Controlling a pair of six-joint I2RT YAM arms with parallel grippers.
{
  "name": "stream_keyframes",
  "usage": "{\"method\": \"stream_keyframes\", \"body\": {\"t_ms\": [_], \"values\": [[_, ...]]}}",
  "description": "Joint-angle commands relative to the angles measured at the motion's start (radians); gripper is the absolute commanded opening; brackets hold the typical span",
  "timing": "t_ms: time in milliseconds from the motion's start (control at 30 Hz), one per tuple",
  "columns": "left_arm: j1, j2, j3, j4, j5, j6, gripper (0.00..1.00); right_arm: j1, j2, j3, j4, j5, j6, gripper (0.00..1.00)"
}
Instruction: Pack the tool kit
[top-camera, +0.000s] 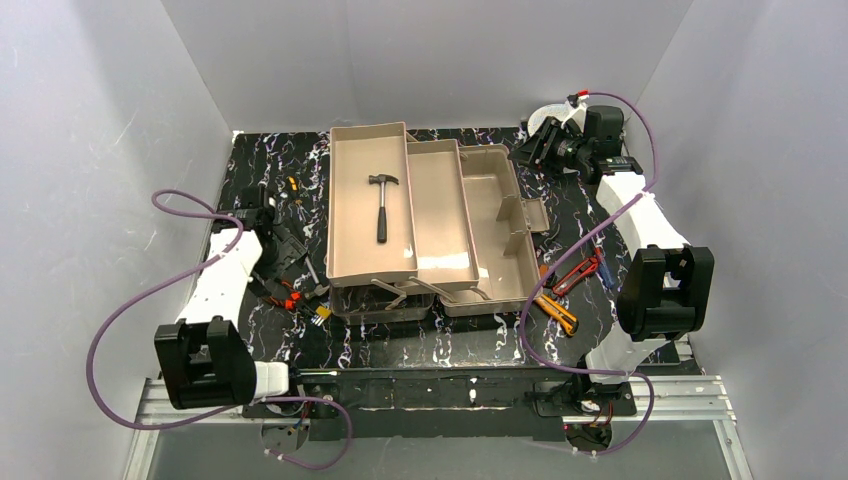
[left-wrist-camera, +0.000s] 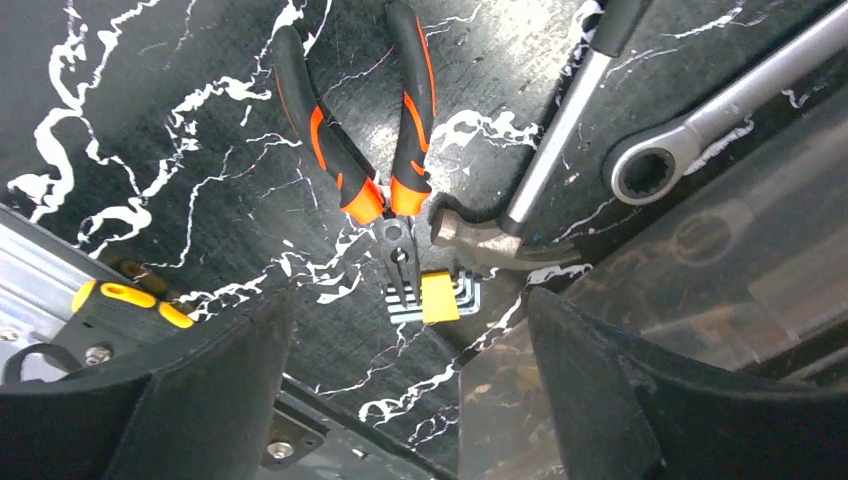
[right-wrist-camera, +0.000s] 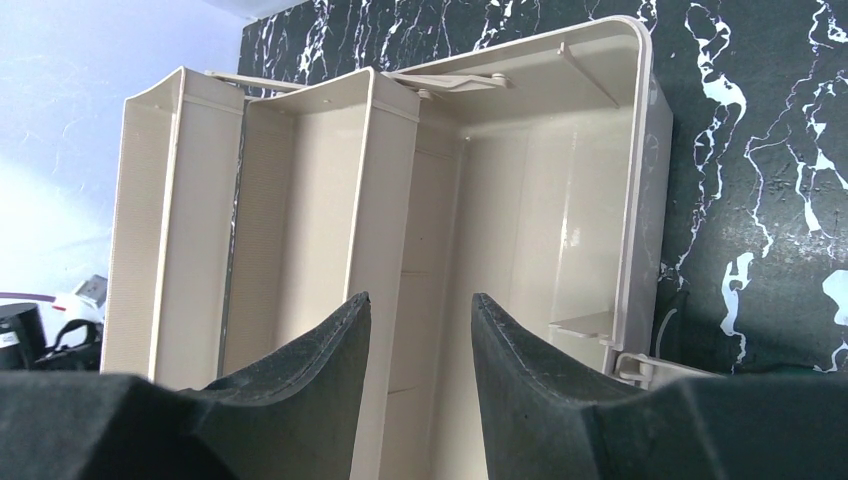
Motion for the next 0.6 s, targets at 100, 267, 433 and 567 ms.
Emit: {"method": "stream_keyframes", "body": {"t_ms": [100, 267, 433, 567], "values": [[0.009, 0.088, -0.072, 0.138, -0.04, -0.108, 0.7, -0.011, -0.029, -0.005, 0.051, -0.02, 0.006, 0.49], [0.009, 0.19, -0.083, 0.189, -0.092, -0.134, 0.61, -0.012, -0.029, -0.006, 0.052, -0.024, 0.008, 0.49], [0.035, 0.289, -0.071, 0.21, -0.111, -0.149, 0.59, -0.016, -0.036, -0.01, 0.054, -0.022, 0.008, 0.49], [0.091, 0.332, -0.101, 0.255, -0.04, -0.162, 0.58, -0.017, -0.033, -0.011, 0.056, -0.023, 0.009, 0.49]]}}
